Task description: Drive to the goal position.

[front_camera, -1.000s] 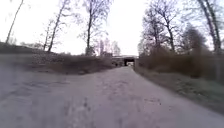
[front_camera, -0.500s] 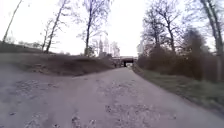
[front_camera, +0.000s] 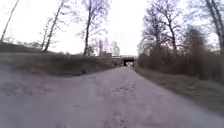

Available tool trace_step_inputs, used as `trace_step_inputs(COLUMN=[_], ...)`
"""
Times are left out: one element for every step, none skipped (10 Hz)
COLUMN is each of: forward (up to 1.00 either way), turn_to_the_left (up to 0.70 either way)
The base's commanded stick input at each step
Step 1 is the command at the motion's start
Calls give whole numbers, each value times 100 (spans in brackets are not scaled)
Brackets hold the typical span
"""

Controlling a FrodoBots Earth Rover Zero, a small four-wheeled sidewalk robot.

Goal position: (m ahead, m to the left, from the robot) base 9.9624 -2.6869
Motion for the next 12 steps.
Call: trace_step_inputs(forward=[100,100,100,100,100,100,100,100,100,100,100,100], turn_to_the_left=[-7,-18,-6,1,1,1,1,1,1,1,1,1])
